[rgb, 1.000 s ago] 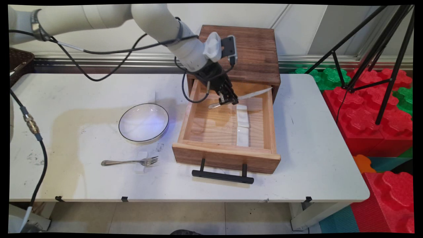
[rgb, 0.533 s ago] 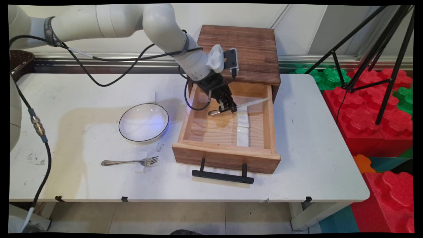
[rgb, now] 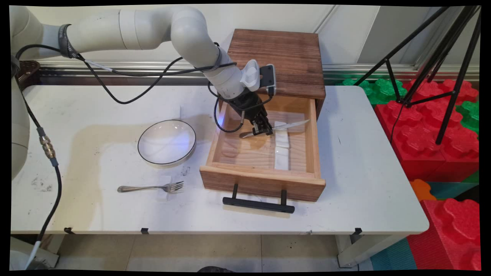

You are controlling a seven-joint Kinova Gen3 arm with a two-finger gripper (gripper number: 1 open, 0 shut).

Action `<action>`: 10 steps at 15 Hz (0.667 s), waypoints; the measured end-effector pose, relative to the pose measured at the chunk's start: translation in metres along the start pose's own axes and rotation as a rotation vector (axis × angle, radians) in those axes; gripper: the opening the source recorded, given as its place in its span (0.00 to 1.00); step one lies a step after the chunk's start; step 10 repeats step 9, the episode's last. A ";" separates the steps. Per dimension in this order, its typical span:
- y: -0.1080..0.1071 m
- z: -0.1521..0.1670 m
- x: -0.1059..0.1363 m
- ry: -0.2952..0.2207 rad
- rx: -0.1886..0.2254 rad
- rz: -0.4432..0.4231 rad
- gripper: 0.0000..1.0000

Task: Place the picked object into the drawer

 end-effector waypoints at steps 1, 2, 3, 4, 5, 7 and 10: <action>0.000 0.001 0.000 -0.003 -0.002 0.000 0.00; 0.000 0.002 -0.001 -0.006 -0.003 0.000 0.00; 0.000 0.002 -0.002 -0.009 -0.005 -0.002 1.00; 0.001 0.003 -0.003 -0.011 -0.007 -0.001 1.00; 0.001 0.003 -0.004 -0.013 -0.008 -0.001 1.00; 0.002 0.002 -0.004 -0.015 -0.008 0.001 1.00; 0.002 -0.001 -0.005 -0.015 -0.005 0.001 1.00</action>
